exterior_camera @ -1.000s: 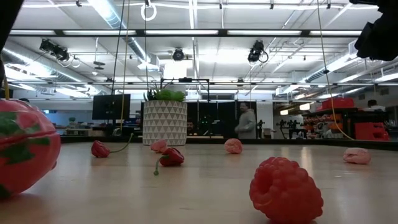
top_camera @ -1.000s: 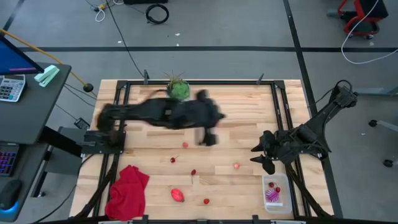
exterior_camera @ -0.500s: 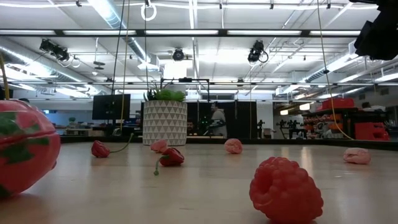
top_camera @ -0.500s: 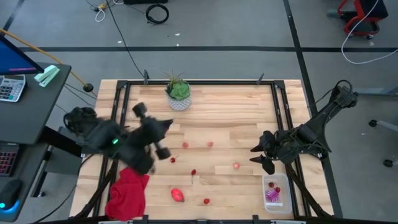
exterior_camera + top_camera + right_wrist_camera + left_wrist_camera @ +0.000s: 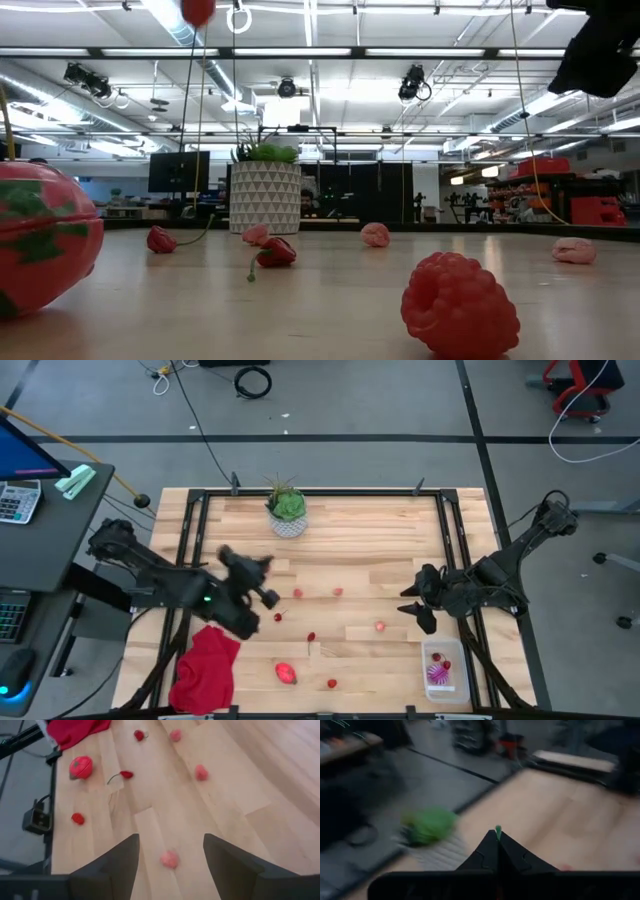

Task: Pick and placing Produce into tupperware
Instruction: Put the red strawberry into the transparent container

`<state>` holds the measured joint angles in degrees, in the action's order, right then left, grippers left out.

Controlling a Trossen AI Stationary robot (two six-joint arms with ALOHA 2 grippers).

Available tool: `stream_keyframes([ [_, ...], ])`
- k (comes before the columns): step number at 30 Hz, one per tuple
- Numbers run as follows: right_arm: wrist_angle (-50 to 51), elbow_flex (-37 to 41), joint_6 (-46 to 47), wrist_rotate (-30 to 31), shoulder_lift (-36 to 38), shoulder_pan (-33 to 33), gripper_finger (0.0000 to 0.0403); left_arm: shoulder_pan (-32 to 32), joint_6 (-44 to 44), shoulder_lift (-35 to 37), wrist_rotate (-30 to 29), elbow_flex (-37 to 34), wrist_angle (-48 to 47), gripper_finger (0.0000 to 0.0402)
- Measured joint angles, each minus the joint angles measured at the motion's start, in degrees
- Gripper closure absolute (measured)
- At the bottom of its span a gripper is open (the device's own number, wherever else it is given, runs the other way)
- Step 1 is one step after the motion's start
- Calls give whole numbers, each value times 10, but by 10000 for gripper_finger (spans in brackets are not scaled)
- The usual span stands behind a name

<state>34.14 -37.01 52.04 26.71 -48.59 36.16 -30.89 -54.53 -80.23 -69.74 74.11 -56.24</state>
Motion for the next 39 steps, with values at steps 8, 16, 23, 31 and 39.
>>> stream_keyframes([
  [8, -49, 0, -99, -2, -9, -26, 172, 105, 434, -24, 315, -252, 856, 401],
  [16, -228, 0, -296, 44, -65, -32, 172, 179, 384, -132, 445, -296, 1060, 400],
  [23, -322, 0, -357, 24, -151, -69, 167, 182, 471, -216, 532, -191, 1113, 400],
  [31, -450, 0, -442, 10, -177, -90, 148, 182, 497, -245, 560, -100, 1002, 399],
  [39, -466, 0, -430, -9, -182, -92, 144, 184, 508, -245, 564, -98, 1014, 399],
])
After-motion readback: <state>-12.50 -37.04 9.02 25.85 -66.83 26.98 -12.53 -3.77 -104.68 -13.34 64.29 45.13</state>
